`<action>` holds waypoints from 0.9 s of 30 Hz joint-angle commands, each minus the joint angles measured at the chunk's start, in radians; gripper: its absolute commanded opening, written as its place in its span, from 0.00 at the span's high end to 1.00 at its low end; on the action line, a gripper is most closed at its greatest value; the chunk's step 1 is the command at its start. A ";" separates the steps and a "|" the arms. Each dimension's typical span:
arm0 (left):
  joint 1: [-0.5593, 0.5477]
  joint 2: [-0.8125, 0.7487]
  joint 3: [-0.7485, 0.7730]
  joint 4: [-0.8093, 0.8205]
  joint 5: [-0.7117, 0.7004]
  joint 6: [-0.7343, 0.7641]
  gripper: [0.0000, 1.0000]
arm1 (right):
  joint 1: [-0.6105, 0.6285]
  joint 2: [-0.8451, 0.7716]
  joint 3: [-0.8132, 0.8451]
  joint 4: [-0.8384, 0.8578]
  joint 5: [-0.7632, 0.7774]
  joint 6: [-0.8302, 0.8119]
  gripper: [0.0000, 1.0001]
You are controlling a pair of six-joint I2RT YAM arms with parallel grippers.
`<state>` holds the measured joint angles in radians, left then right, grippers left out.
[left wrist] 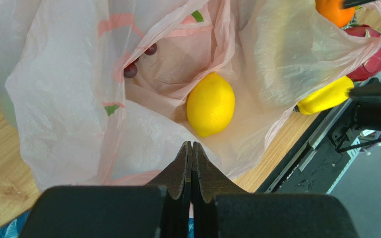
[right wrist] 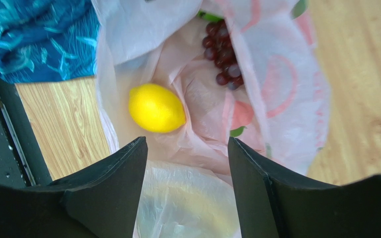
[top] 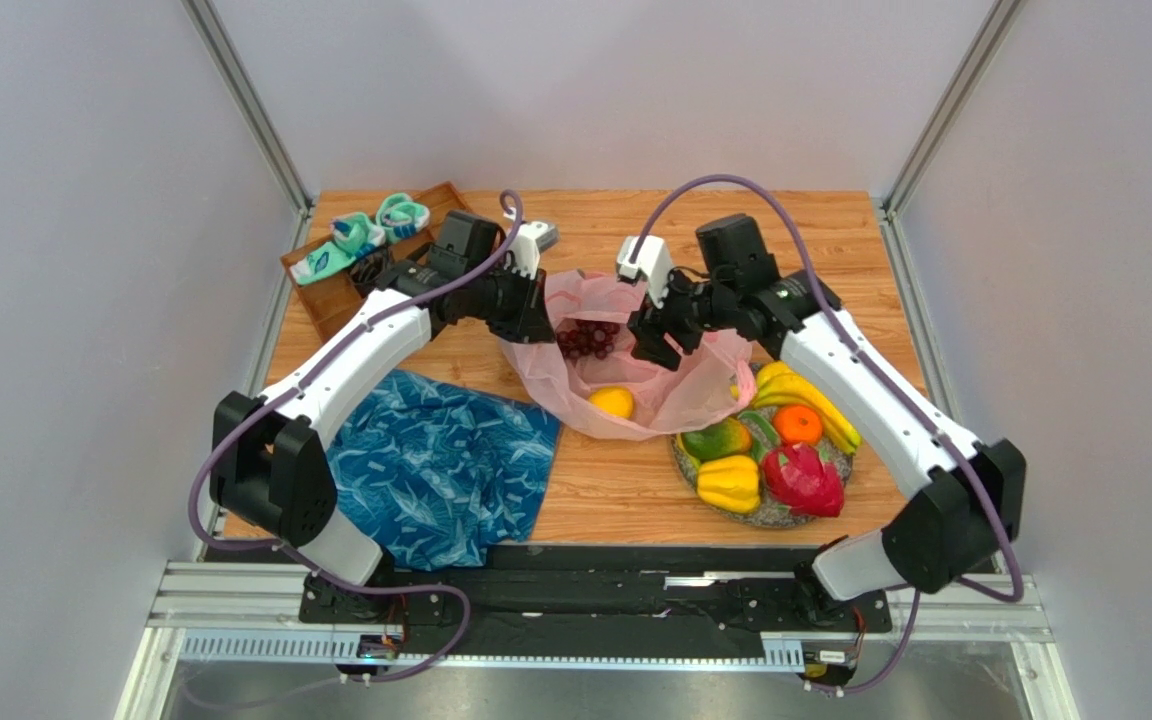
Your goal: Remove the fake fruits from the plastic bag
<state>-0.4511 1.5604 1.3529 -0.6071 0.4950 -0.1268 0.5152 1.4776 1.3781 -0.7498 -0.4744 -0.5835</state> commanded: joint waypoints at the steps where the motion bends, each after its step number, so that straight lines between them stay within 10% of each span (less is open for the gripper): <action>1: -0.004 0.020 0.058 0.040 0.030 -0.016 1.00 | -0.011 -0.036 -0.045 0.023 -0.047 0.043 0.35; 27: -0.005 -0.082 -0.181 0.061 0.057 -0.105 1.00 | 0.157 0.319 -0.056 0.078 0.112 0.252 0.29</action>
<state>-0.4511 1.5024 1.1637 -0.5800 0.5262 -0.2054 0.6418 1.7958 1.3453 -0.7166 -0.3824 -0.3557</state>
